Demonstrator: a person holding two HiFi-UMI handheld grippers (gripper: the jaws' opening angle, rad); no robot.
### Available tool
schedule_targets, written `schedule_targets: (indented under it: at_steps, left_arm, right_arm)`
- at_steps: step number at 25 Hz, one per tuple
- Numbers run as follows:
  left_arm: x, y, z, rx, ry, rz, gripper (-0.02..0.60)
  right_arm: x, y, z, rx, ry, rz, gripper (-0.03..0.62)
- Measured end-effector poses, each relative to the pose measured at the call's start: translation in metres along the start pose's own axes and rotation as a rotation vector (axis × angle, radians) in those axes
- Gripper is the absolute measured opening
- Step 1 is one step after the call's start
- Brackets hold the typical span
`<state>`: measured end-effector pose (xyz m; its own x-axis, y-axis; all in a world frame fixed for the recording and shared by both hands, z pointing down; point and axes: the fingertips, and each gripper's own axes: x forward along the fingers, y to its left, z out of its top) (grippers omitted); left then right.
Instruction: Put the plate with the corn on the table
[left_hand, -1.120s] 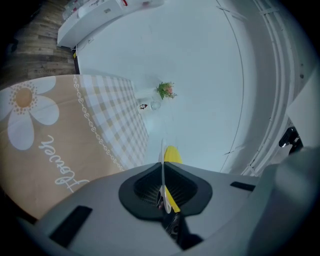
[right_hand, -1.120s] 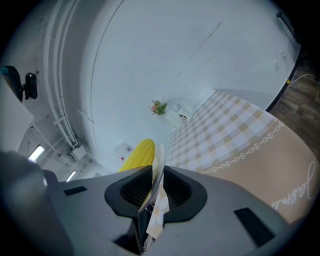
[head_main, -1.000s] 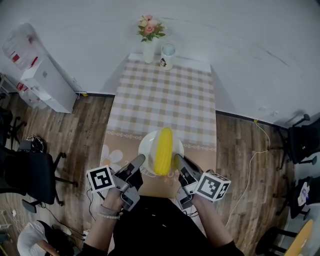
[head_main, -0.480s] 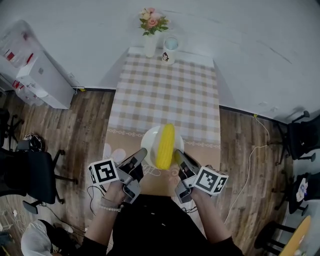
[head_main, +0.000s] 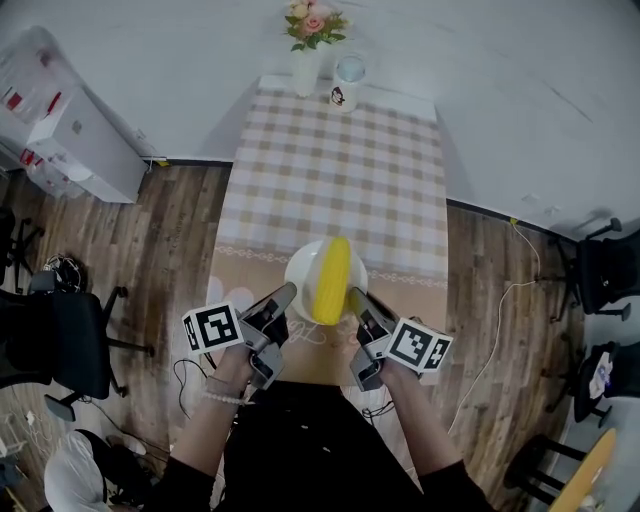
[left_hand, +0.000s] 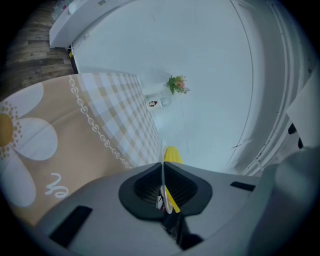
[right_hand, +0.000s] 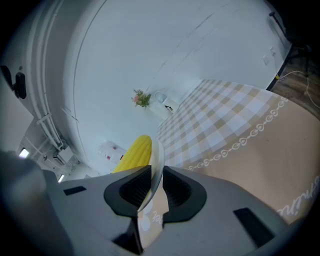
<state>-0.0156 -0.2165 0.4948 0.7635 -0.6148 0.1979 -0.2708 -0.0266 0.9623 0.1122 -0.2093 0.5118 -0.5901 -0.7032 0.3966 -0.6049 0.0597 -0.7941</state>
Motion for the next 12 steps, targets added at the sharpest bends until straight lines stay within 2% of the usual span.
schedule_targets:
  at_steps: [2, 7, 12]
  left_arm:
    - [-0.001, 0.007, 0.002, -0.014, 0.003, -0.002, 0.021]
    - [0.005, 0.030, 0.008, 0.018, 0.017, 0.028, 0.021]
    - [0.013, 0.047, 0.011, 0.013, -0.003, 0.031, 0.023]
  right_arm:
    - [0.006, -0.003, -0.005, 0.004, 0.005, -0.005, 0.098]
    - [0.020, -0.017, -0.012, 0.018, 0.020, -0.026, 0.098]
    - [0.033, -0.032, -0.017, 0.028, 0.044, -0.042, 0.100]
